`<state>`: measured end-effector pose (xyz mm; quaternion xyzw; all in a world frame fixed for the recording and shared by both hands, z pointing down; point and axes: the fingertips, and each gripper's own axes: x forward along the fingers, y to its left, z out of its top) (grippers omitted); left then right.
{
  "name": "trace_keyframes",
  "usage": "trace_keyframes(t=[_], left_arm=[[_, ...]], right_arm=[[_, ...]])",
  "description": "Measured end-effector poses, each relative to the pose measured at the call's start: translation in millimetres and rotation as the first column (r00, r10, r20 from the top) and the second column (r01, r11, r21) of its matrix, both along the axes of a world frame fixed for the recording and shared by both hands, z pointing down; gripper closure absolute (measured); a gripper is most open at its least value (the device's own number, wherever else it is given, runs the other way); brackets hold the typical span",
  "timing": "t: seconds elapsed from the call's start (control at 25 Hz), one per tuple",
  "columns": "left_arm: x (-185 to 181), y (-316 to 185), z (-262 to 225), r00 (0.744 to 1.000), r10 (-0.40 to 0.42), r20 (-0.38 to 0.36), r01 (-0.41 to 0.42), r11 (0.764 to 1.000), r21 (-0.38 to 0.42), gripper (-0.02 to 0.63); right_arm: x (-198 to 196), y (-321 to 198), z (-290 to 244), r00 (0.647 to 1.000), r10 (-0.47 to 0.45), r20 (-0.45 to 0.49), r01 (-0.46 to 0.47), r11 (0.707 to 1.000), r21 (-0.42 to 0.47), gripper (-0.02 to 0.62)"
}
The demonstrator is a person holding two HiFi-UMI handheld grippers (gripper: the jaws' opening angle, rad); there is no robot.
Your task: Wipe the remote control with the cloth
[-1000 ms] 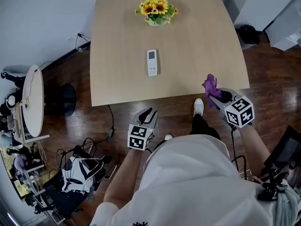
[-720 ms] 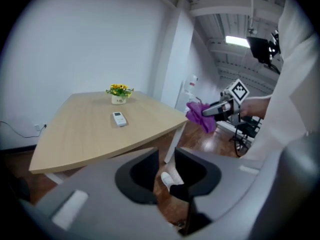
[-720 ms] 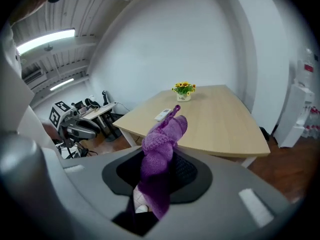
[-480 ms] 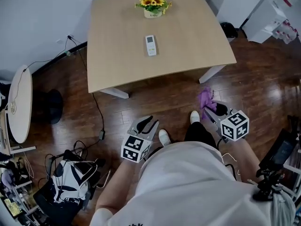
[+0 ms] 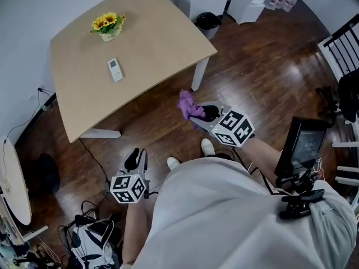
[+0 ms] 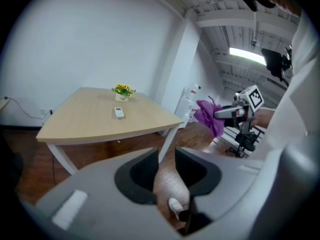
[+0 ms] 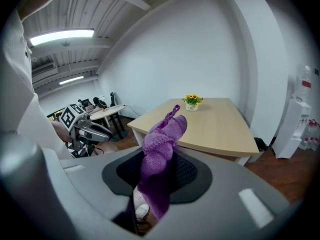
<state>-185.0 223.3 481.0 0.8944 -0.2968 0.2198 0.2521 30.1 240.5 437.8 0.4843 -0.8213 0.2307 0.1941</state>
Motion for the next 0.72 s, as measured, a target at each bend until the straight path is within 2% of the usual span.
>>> trace_keyframes(t=[0.12,0.36,0.72], left_arm=[[22.8,7.8,3.6,1.0,-0.009,-0.009,0.009,0.999,-0.047,0.482],[53.2,26.5,5.7,1.0,0.029,0.006,-0.029,0.998,-0.051,0.483],[73.9,36.8,6.5,0.999,0.052,0.014,-0.052,0.998,-0.045,0.486]], right_arm=[[10.7,15.5,1.5,1.0,-0.011,0.011,0.012,1.0,-0.019,0.469],[26.1,30.3,9.7,1.0,-0.021,0.011,0.022,0.999,-0.038,0.469],[36.9,38.1,13.9,0.999,-0.046,0.005,0.046,0.998,-0.042,0.469]])
